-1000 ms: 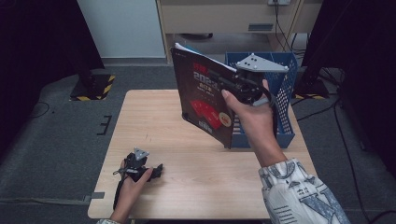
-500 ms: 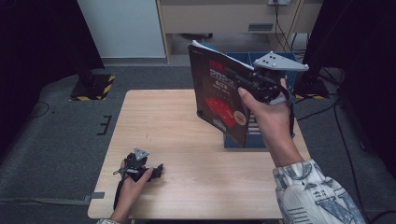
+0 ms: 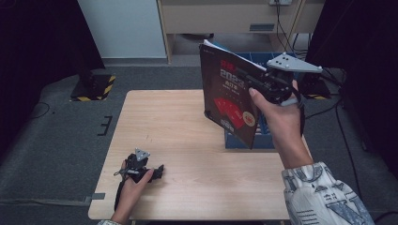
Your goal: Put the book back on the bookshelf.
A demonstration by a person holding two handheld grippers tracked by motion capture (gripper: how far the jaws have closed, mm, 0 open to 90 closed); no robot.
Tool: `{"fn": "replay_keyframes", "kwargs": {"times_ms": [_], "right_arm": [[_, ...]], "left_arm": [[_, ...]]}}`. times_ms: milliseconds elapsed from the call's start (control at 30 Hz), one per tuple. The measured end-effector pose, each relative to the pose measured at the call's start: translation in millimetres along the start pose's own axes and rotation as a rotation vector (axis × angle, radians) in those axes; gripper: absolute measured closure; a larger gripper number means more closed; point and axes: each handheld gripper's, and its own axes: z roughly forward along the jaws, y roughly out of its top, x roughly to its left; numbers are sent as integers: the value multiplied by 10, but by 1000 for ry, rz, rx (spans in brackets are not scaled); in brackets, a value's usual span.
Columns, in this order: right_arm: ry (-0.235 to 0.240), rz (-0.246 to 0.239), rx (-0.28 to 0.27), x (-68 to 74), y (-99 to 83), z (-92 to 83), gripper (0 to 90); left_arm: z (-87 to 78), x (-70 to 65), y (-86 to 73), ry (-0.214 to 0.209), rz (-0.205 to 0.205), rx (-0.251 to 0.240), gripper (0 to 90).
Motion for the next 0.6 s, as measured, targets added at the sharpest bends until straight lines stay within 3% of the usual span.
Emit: {"fn": "replay_keyframes", "kwargs": {"times_ms": [300,600], "right_arm": [[-11,7,-1,-70,-42,-102,870],[-42,24,-8,-227,-101,-227,869]], "left_arm": [[2,-4,2,2,-1,0,0],[5,-6,2,3,-3,-2,0]]}}
